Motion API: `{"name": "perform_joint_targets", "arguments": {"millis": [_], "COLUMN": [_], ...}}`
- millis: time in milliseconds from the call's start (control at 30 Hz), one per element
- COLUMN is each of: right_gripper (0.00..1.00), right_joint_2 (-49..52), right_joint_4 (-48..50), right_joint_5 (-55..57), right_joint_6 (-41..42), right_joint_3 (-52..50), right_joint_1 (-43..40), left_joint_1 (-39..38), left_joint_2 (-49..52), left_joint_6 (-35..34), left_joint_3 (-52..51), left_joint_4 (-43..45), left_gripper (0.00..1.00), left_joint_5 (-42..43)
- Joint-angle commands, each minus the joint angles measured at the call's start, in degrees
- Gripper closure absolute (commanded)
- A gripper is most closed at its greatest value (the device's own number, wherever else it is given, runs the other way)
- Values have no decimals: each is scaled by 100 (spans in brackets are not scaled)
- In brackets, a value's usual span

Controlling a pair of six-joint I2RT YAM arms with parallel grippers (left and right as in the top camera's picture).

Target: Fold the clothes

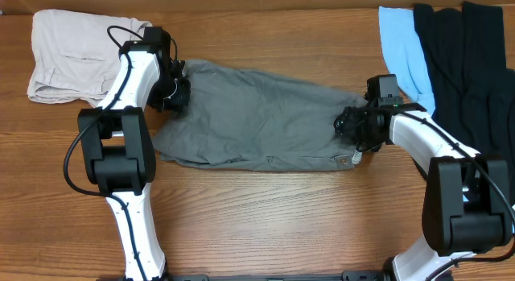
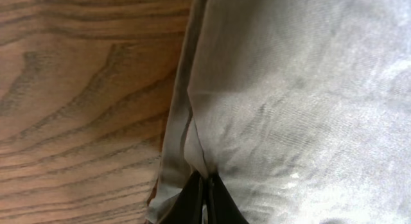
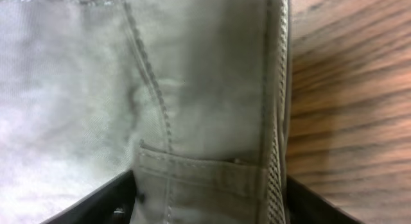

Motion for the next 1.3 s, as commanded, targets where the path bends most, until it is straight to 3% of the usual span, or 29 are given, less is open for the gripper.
{"name": "perform_joint_targets", "arguments": {"millis": [0, 133, 167, 267, 433, 667, 1033, 1267], "right_gripper": [45, 94, 96, 96, 96, 96, 96, 96], "right_joint_2": [216, 214, 214, 201, 33, -289, -1268, -1517], "right_joint_4": [111, 109, 107, 74, -92, -1093, -2468, -2170], "right_joint_5": [-94, -13, -13, -188, -1128, -1751, -1971, -1915], "right_joint_6": [479, 686, 713, 715, -232, -1207, -1325, -785], "right_joint_3": [-450, -457, -457, -452, -348, 280, 1725, 2092], "right_joint_1": [118, -33, -114, -455, -1110, -1585, -1174, -221], "left_joint_1": [28, 28, 28, -9, -212, -680, -909, -640], "left_joint_2": [101, 101, 101, 101, 101, 101, 101, 101], "left_joint_6": [-87, -125, -125, -122, -116, -26, -103, -216], "left_joint_3": [-369, -420, -420, -420, -420, -422, -424, -424], "left_joint_4": [101, 81, 68, 61, 17, 55, 212, 229], "left_gripper": [96, 96, 96, 96, 96, 96, 96, 96], "left_joint_5": [28, 243, 376, 791, 1309, 1989, 1895, 1810]}}
